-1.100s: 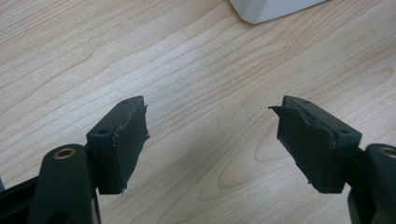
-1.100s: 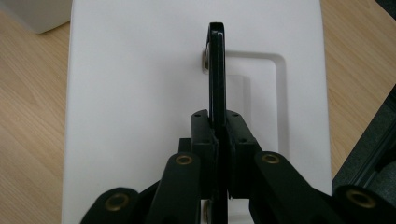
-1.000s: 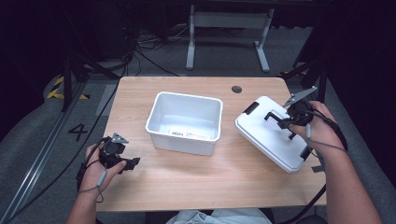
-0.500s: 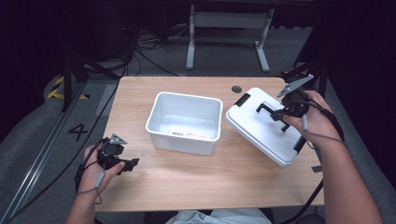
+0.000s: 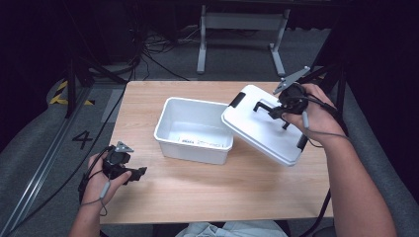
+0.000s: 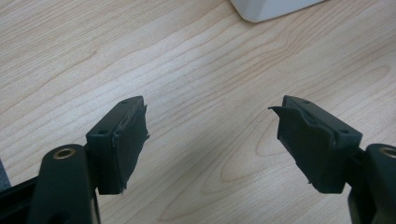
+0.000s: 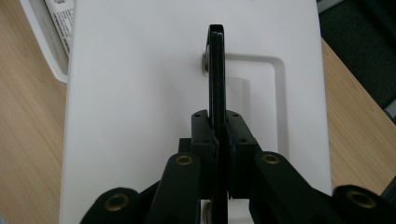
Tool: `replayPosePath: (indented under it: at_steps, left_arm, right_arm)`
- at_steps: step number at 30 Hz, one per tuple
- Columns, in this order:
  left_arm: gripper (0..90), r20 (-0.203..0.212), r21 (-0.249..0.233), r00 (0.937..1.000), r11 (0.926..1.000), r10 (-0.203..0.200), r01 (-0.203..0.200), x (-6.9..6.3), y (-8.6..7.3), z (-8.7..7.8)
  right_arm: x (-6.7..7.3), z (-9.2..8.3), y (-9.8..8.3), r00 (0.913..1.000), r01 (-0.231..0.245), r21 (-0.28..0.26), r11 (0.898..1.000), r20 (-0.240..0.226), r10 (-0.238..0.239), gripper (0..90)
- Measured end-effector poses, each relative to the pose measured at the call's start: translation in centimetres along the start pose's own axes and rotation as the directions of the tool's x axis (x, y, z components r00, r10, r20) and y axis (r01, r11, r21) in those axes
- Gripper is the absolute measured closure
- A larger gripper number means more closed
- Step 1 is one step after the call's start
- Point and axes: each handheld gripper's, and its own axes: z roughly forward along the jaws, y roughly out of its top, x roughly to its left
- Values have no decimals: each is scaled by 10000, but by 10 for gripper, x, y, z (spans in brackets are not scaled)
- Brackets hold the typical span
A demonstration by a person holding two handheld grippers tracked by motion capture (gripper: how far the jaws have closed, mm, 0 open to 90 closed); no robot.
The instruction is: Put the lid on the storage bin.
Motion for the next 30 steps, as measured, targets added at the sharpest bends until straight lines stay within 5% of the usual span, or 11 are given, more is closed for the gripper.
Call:
replayPosePath:
  at_steps: [20, 30]
  left_arm:
    - [253, 177, -22, 9998, 10000, -96, 97, 2, 1, 0]
    - [253, 133, -12, 9999, 10000, 0, 0, 2, 1, 0]
  right_arm:
    - [26, 18, 68, 9899, 1259, -354, 9914, -605, -1278, 850]
    - [41, 35, 101, 9745, 1997, -455, 9788, -954, -2032, 850]
